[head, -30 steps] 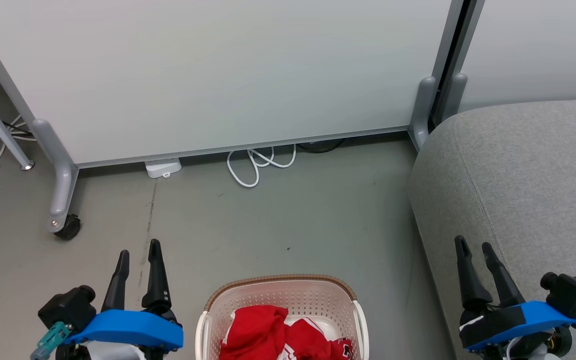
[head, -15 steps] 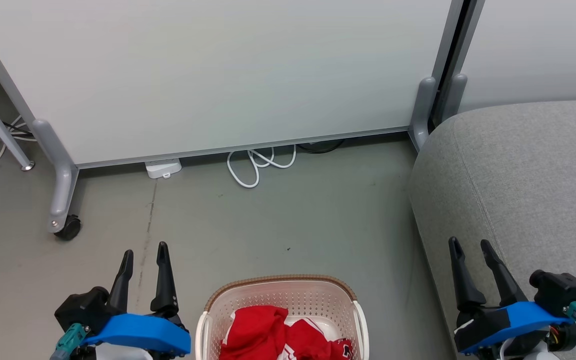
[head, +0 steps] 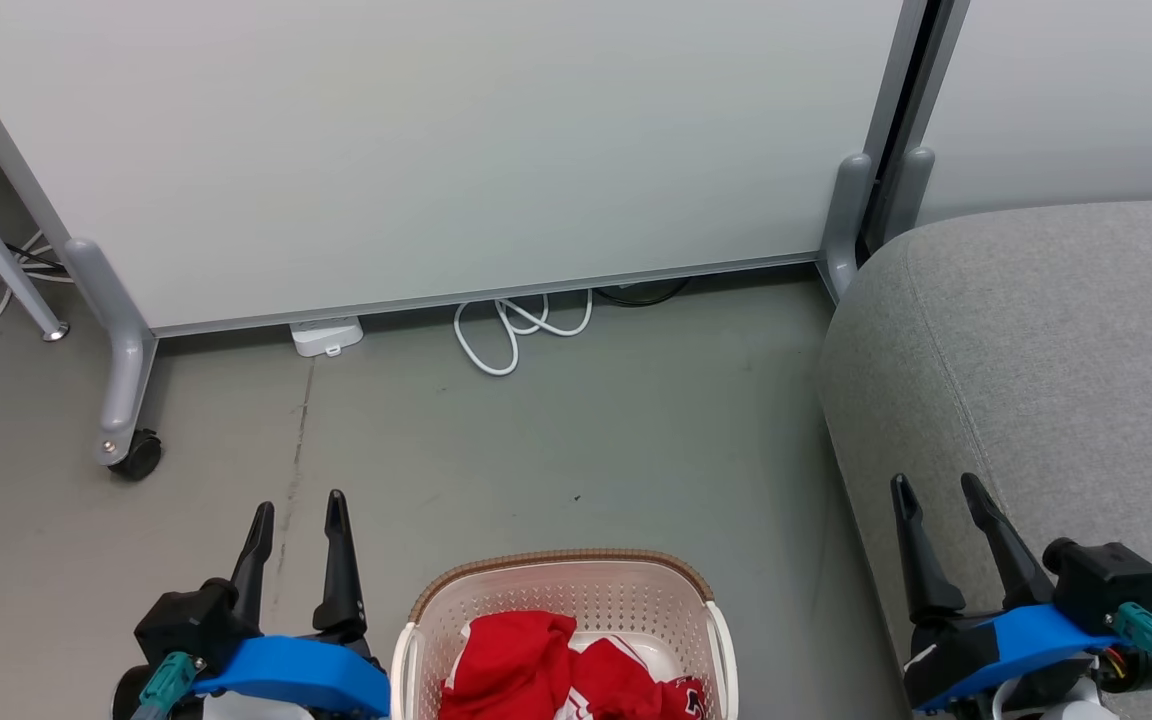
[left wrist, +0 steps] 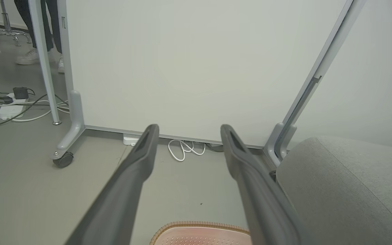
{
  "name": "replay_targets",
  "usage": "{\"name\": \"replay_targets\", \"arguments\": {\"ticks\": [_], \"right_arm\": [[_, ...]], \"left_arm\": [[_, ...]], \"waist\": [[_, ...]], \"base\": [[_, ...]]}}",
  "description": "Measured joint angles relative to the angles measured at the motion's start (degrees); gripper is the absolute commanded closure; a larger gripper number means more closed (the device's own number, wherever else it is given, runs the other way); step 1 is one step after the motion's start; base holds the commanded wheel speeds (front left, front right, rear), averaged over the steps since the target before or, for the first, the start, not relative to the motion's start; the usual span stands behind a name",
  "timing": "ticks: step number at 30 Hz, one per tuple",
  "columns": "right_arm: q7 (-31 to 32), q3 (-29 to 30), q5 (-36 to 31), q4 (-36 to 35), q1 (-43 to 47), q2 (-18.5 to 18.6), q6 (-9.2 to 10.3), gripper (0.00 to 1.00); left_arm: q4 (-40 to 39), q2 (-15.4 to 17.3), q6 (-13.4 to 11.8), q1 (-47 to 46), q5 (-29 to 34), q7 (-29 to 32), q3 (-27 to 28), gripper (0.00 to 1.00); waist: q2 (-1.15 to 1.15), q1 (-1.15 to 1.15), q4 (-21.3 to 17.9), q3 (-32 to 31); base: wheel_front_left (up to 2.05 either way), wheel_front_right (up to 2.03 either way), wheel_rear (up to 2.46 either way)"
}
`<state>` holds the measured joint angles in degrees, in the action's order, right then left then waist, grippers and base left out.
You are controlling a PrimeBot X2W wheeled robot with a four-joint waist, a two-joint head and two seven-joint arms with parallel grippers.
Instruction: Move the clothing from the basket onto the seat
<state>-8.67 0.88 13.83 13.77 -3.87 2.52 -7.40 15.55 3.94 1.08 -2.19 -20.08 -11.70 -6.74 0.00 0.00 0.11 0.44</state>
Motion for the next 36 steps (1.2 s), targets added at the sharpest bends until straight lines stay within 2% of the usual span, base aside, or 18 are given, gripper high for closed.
{"name": "replay_targets", "arguments": {"ticks": [27,36], "right_arm": [[-2.8,-0.5,-11.2,0.3,0.0,0.1,-0.02,0.0],[-3.2,-0.5,-12.7,0.4,-0.1,0.2,-0.02,0.0]], "left_arm": [[1.2,-0.2,0.0,-0.1,8.7,-2.9,-1.0,0.0],[1.3,-0.3,-0.1,-0.1,10.1,-3.3,-1.1,0.0]], "waist": [[-0.01,0.0,-0.3,-0.1],[0.0,0.0,-0.3,-0.2]], "base": [[0.0,0.0,0.0],[0.0,0.0,0.0]]}}
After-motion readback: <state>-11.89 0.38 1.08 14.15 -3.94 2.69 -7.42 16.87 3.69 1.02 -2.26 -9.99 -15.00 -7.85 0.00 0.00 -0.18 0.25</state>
